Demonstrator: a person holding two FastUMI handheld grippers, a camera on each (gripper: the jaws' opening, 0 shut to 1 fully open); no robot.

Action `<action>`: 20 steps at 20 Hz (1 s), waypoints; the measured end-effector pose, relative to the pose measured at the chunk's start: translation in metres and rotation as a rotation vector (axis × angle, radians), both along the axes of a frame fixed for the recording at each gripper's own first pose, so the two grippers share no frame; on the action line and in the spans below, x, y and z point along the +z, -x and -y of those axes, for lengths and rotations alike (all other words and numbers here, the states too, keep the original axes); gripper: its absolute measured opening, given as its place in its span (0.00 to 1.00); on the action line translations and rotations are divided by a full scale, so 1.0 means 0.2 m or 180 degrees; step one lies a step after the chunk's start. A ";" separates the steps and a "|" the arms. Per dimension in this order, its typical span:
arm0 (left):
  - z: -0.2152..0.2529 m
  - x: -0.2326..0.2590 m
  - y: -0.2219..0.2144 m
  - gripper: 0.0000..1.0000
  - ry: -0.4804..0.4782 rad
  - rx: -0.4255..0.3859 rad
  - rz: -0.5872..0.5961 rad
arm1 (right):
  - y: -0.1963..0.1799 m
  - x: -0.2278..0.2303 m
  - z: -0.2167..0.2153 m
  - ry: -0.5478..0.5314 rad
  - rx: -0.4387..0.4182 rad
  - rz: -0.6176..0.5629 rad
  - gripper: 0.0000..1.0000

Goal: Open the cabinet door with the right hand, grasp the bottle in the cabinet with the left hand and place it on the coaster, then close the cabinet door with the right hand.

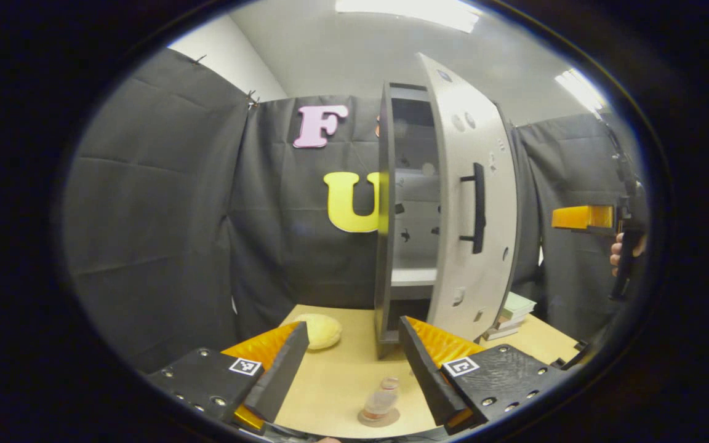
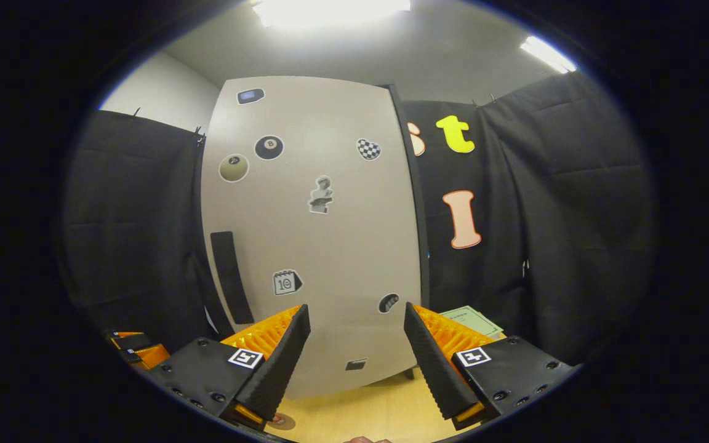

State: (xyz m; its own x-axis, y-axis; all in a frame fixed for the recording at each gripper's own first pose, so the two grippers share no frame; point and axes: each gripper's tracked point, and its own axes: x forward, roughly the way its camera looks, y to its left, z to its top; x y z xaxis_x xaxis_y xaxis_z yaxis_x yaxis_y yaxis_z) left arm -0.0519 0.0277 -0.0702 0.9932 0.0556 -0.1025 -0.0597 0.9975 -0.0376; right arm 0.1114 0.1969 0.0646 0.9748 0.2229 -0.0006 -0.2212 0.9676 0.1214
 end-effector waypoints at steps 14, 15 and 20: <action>0.52 0.26 -0.12 0.88 0.0088 0.0181 0.0242 | -0.11 -0.12 0.58 0.0052 -0.0023 0.0041 0.98; 0.55 0.25 -0.13 0.88 0.0103 0.0210 0.0227 | -0.11 -0.12 0.62 0.0079 -0.0022 0.0065 0.98; 0.57 0.26 -0.10 0.88 0.0131 0.0349 0.0170 | -0.12 -0.15 0.69 0.0078 0.0065 0.0006 0.98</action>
